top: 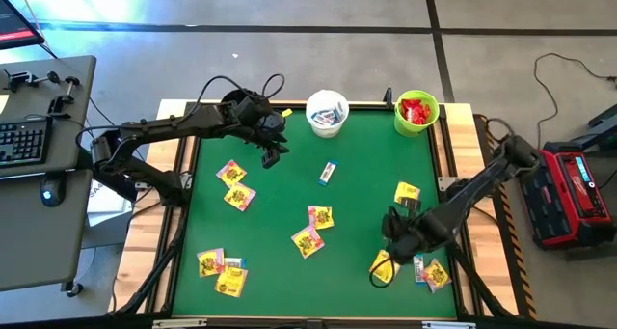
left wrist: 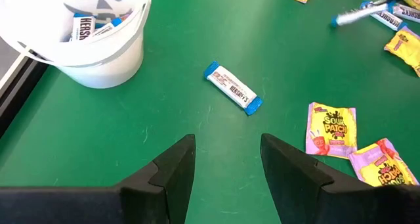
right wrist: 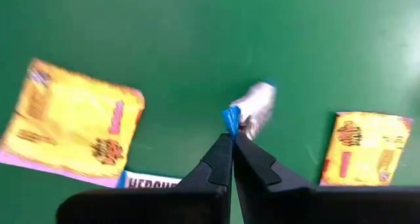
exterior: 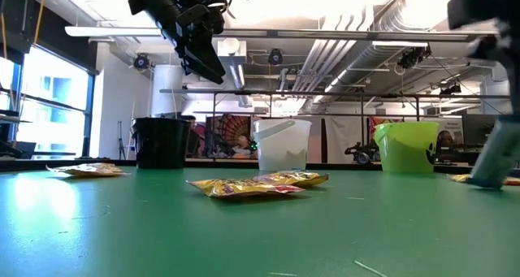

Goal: Sort candy by brand, put in halloween buckets
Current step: Put the white candy into the white bucket

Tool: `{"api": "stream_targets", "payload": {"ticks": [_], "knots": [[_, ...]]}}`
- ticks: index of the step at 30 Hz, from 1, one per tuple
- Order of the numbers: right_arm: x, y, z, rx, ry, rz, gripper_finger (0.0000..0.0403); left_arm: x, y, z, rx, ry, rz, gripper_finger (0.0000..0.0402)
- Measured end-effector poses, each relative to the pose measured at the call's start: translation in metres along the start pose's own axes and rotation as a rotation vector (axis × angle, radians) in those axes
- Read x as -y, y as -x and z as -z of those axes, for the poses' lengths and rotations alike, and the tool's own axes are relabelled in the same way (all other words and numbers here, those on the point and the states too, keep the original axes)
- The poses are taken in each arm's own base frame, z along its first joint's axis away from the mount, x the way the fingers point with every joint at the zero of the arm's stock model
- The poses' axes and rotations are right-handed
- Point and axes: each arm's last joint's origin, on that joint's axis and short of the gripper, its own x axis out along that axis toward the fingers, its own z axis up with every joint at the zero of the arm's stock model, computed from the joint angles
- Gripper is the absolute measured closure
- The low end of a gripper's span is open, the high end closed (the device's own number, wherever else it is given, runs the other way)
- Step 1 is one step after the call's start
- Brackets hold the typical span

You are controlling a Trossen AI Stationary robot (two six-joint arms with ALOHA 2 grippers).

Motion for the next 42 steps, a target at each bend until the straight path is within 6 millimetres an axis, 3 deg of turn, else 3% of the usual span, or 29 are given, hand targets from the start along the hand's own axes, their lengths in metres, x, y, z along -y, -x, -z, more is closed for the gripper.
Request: {"api": "stream_targets", "payload": {"ticks": [11, 20, 31, 37, 42], "knots": [[0.039, 0.050, -0.030, 0.177, -0.187, -0.064, 0.0403, 0.000, 0.000, 0.000, 0.001, 0.000, 0.000, 0.0236], [0.076, 0.077, -0.066, 0.287, -0.241, -0.056, 0.0403, 0.000, 0.000, -0.002, 0.024, -0.005, -0.001, 0.0236], [0.151, 0.103, -0.114, 0.481, -0.397, -0.017, 0.0403, 0.000, 0.000, -0.005, 0.051, -0.025, -0.003, 0.0236], [0.199, 0.101, -0.144, 0.600, -0.492, 0.051, 0.0403, 0.000, 0.000, -0.007, 0.072, -0.030, -0.005, 0.0236], [0.239, 0.083, -0.172, 0.630, -0.513, 0.123, 0.0403, 0.000, 0.000, -0.008, 0.078, -0.024, -0.005, 0.0236]]}}
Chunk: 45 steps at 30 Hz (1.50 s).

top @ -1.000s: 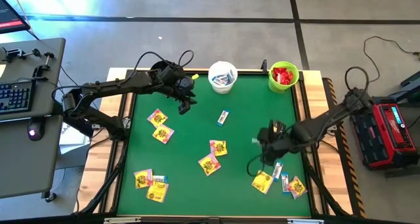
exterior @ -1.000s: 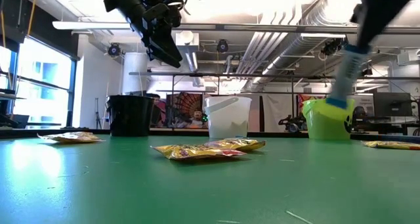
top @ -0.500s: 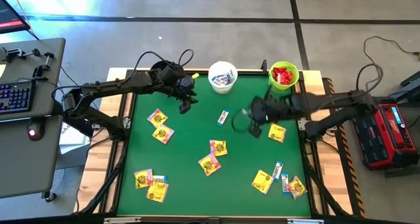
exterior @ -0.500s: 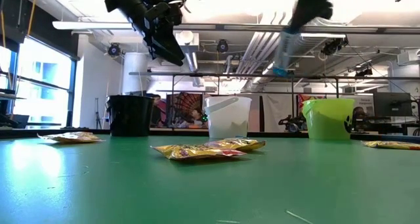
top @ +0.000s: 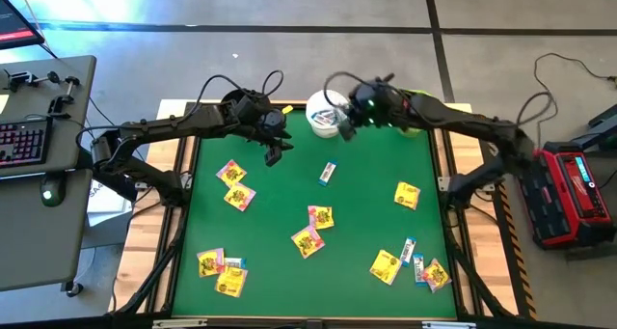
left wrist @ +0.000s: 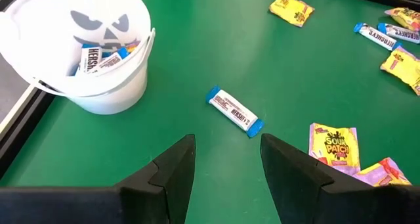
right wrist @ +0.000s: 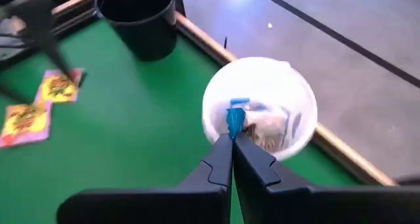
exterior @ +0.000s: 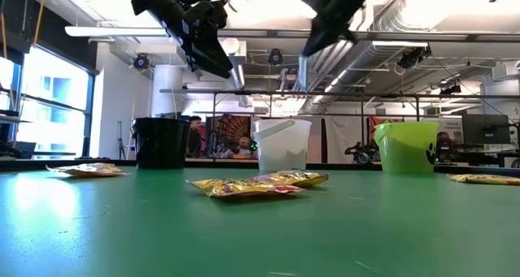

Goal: Sort candy by brand, put in halloween buckets
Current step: Put the white candy into the white bucket

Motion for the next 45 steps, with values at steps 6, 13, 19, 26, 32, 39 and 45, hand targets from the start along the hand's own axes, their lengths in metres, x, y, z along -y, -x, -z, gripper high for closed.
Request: {"api": "stream_targets", "payload": {"ticks": [6, 13, 19, 26, 32, 39, 45], "knots": [[0.026, -0.057, -0.019, 0.013, -0.049, -0.010, 0.0403, 0.000, 0.000, 0.000, 0.000, 0.000, 0.000, 0.0236], [0.044, -0.116, -0.021, -0.069, -0.103, -0.022, 0.0403, 0.000, 0.000, 0.000, -0.001, 0.004, 0.000, 0.0236], [0.052, -0.146, -0.015, -0.129, -0.127, -0.022, 0.0403, 0.000, 0.000, 0.000, -0.001, 0.009, 0.000, 0.0236], [0.058, -0.167, -0.005, -0.189, -0.154, -0.029, 0.0403, 0.000, 0.000, 0.000, -0.001, 0.009, 0.000, 0.0236], [0.058, -0.171, -0.002, -0.210, -0.166, -0.062, 0.0399, 0.000, 0.000, 0.000, -0.001, 0.009, 0.000, 0.0236], [0.052, -0.166, -0.004, -0.242, -0.218, -0.146, 0.0315, 0.000, 0.000, 0.000, -0.001, 0.005, 0.000, 0.0236], [0.042, -0.128, -0.032, -0.215, -0.190, -0.245, 0.0278, 0.000, 0.000, 0.000, 0.003, 0.008, 0.000, 0.0236]]}}
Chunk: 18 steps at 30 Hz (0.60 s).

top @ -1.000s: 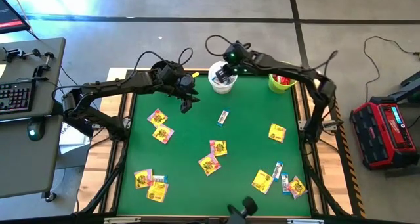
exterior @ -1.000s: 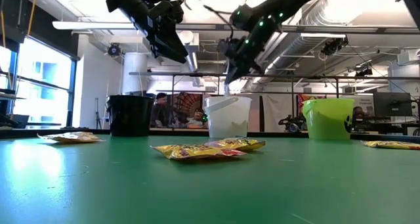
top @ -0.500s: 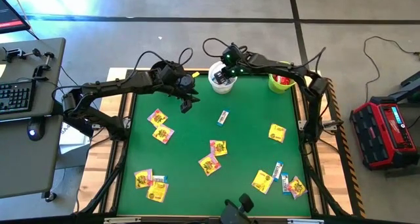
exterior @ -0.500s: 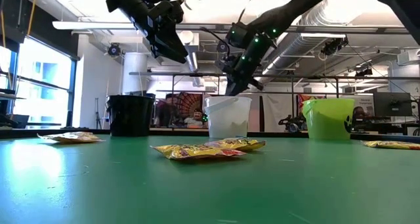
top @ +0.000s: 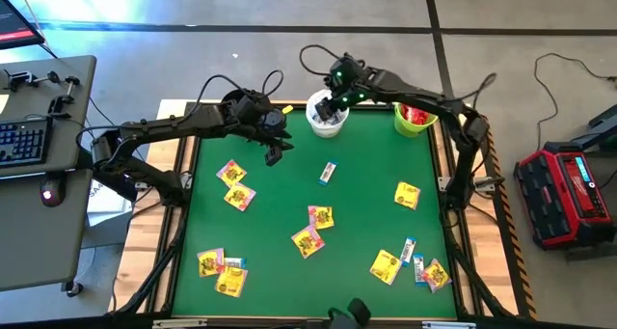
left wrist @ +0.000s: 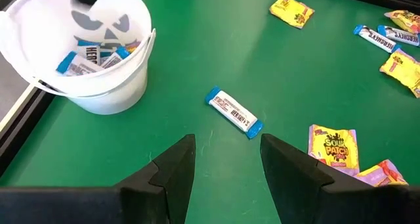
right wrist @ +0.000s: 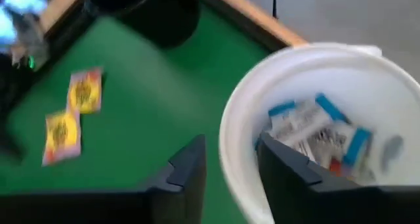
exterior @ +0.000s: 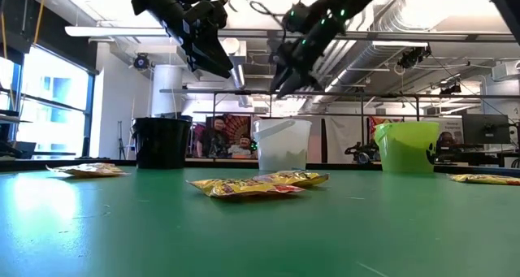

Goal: Sort candy by brand, put in halloween buckets
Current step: Put the white candy into the white bucket

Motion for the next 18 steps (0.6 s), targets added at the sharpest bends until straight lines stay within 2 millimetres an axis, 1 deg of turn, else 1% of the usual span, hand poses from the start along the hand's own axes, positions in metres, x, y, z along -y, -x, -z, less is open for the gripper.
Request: {"api": "stream_targets", "payload": {"ticks": [1, 3, 5, 6, 7, 10, 13, 15, 18], "knots": [[-0.005, 0.008, 0.002, -0.018, 0.030, 0.004, 0.0288, 0.000, 0.000, 0.000, 0.000, 0.001, 0.000, 0.0236], [-0.016, 0.021, 0.011, -0.043, 0.091, 0.039, 0.0321, 0.000, 0.000, 0.000, 0.000, 0.002, 0.000, 0.0236], [-0.027, 0.029, 0.023, -0.043, 0.127, 0.059, 0.0370, 0.000, 0.000, 0.000, 0.000, 0.002, 0.000, 0.0236], [-0.031, 0.031, 0.031, -0.047, 0.134, 0.059, 0.0385, 0.000, 0.000, 0.000, 0.000, 0.002, 0.000, 0.0236], [-0.035, 0.030, 0.040, -0.043, 0.134, 0.057, 0.0392, 0.000, 0.000, 0.000, 0.000, 0.002, 0.000, 0.0236], [-0.045, 0.029, 0.069, -0.027, 0.105, 0.013, 0.0387, 0.000, 0.000, 0.000, 0.000, 0.002, 0.000, 0.0236], [-0.052, 0.027, 0.099, -0.026, 0.083, -0.093, 0.0398, 0.000, 0.000, 0.000, 0.000, 0.001, 0.000, 0.0236], [-0.052, 0.020, 0.119, -0.049, 0.063, -0.151, 0.0400, 0.000, 0.000, 0.000, 0.000, 0.001, 0.000, 0.0236], [-0.048, 0.007, 0.143, -0.087, -0.003, -0.172, 0.0384, 0.000, 0.000, 0.000, 0.000, 0.001, 0.000, 0.0236]]}}
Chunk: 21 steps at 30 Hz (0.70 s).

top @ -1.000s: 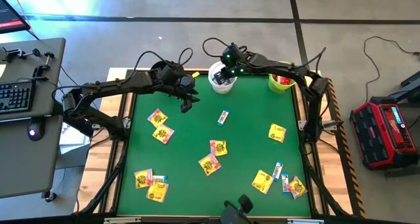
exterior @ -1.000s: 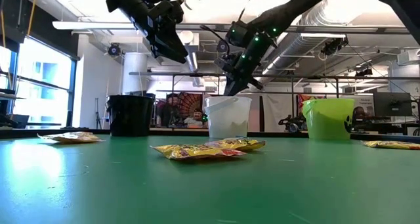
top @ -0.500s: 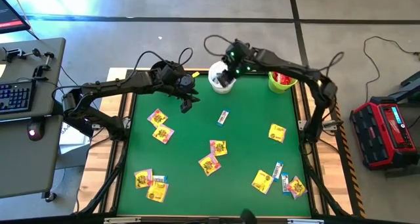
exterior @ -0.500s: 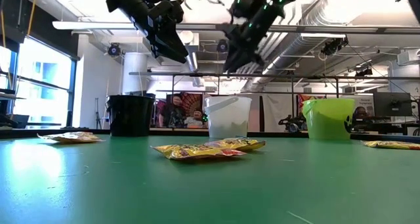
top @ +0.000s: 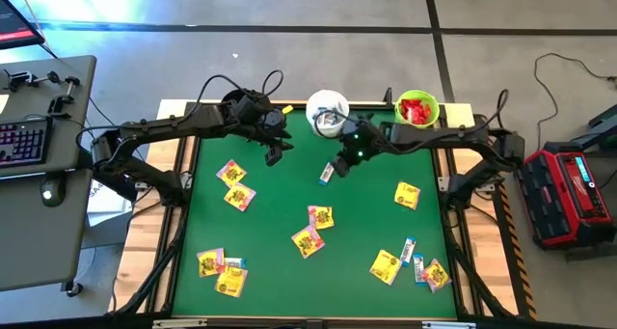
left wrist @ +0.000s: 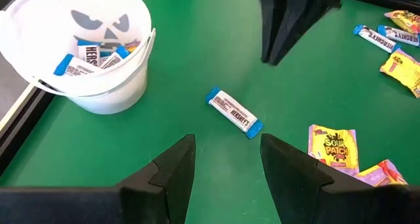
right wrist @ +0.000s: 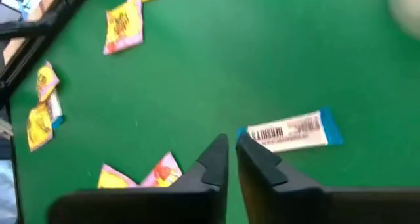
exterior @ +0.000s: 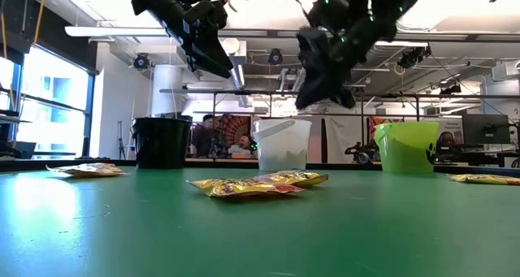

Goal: Sort candy by brand, put in halloween buckets
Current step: Put the white candy into the white bucket

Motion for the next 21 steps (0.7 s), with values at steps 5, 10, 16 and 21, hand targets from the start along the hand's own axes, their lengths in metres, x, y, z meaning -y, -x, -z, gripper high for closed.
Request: {"api": "stream_targets", "payload": {"ticks": [5, 10, 16, 21], "knots": [[0.018, -0.025, 0.021, -0.037, 0.001, 0.002, 0.0317, 0.000, 0.000, 0.000, -0.001, 0.000, 0.001, 0.0236], [0.033, -0.046, 0.025, -0.010, 0.111, -0.002, 0.0248, 0.000, 0.000, 0.000, -0.001, -0.001, 0.003, 0.0236], [0.057, -0.065, 0.020, 0.002, 0.156, 0.090, 0.0228, 0.000, 0.000, 0.000, -0.002, -0.001, 0.004, 0.0236], [0.072, -0.072, 0.022, -0.052, 0.143, 0.070, 0.0229, 0.000, 0.000, 0.000, -0.002, 0.001, 0.004, 0.0236]]}}
